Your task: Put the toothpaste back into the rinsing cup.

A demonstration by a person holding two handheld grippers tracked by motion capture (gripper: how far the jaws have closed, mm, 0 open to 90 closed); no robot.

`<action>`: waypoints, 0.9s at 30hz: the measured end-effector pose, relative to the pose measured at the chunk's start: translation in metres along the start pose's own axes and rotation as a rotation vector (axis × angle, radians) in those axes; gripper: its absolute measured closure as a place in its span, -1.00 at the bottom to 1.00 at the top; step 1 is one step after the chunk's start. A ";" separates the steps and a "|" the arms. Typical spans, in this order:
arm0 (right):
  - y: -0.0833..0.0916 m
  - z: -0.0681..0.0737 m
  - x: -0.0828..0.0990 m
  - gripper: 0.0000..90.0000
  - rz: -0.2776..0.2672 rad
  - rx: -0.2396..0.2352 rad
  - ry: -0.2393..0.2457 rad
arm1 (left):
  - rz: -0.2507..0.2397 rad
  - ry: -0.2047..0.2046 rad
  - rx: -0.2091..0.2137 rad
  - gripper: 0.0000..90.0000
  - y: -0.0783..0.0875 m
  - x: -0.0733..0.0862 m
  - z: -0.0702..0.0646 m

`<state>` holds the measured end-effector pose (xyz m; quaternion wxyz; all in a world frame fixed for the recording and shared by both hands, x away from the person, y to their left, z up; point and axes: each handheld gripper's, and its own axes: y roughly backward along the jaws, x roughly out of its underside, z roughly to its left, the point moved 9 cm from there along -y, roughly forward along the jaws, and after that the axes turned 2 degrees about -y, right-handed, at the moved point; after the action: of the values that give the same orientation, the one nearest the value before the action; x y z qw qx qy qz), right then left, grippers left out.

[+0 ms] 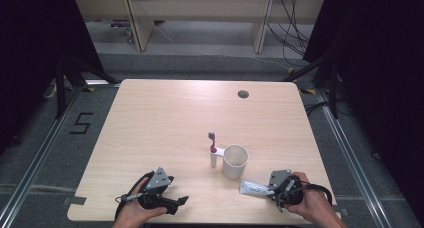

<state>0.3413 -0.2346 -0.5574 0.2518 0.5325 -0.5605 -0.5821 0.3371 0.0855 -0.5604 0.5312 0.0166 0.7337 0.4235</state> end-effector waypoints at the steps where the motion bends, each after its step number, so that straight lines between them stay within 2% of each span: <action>1: 0.000 -0.001 -0.001 0.39 0.003 -0.003 0.016 | -0.006 0.007 0.000 -0.64 -0.001 -0.001 -0.001; 5: -0.001 -0.003 -0.003 0.49 0.016 -0.026 0.038 | -0.005 0.000 0.005 -0.63 0.000 -0.001 -0.002; 6: -0.002 -0.003 -0.004 0.51 0.025 -0.042 0.030 | -0.003 0.000 0.005 -0.64 0.000 -0.001 -0.002; 7: -0.002 -0.005 -0.004 0.53 0.027 -0.041 0.037 | -0.004 0.002 0.002 -0.63 0.000 -0.001 -0.001; 8: -0.001 -0.005 -0.004 0.55 0.034 -0.040 0.024 | 0.001 -0.003 -0.002 -0.63 0.000 0.000 0.000; 9: -0.001 -0.006 -0.004 0.57 0.035 -0.044 0.044 | -0.006 0.002 0.003 -0.64 0.000 0.000 -0.002; 11: 0.000 -0.007 -0.003 0.61 0.048 -0.053 0.052 | -0.001 0.001 0.005 -0.63 0.000 0.000 -0.002; 14: 0.000 -0.006 0.000 0.65 0.069 -0.091 0.054 | 0.000 0.002 0.001 -0.64 0.000 0.001 -0.002; 15: 0.000 -0.007 0.001 0.68 0.076 -0.091 0.057 | 0.008 -0.009 -0.002 -0.63 0.000 0.002 0.000; 18: -0.001 -0.008 0.004 0.69 0.091 -0.106 0.057 | 0.004 -0.004 0.006 -0.63 0.000 0.001 -0.002; 19: -0.001 -0.010 0.004 0.69 0.088 -0.083 0.049 | 0.005 -0.003 0.002 -0.63 -0.001 0.001 -0.001; 20: -0.002 -0.009 0.004 0.69 0.103 -0.107 0.046 | 0.008 -0.002 0.001 -0.63 0.000 0.001 -0.002; 23: -0.002 -0.009 0.004 0.69 0.115 -0.122 0.041 | 0.013 -0.005 0.003 -0.63 -0.001 0.002 -0.001; 24: -0.003 -0.009 0.003 0.69 0.117 -0.122 0.048 | 0.016 -0.006 0.001 -0.63 -0.001 0.002 -0.001; 25: -0.003 -0.009 0.003 0.69 0.123 -0.111 0.027 | 0.014 -0.005 0.008 -0.63 -0.001 0.002 -0.002; 26: -0.003 -0.010 0.003 0.69 0.130 -0.121 0.047 | 0.012 -0.004 0.008 -0.63 -0.001 0.002 -0.003; 27: -0.003 -0.009 0.003 0.69 0.138 -0.111 0.031 | 0.013 -0.004 0.009 -0.63 -0.001 0.002 -0.003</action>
<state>0.3497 -0.2399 -0.5595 0.3293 0.4867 -0.5586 -0.5853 0.3345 0.0843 -0.5624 0.5297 0.0244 0.7345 0.4235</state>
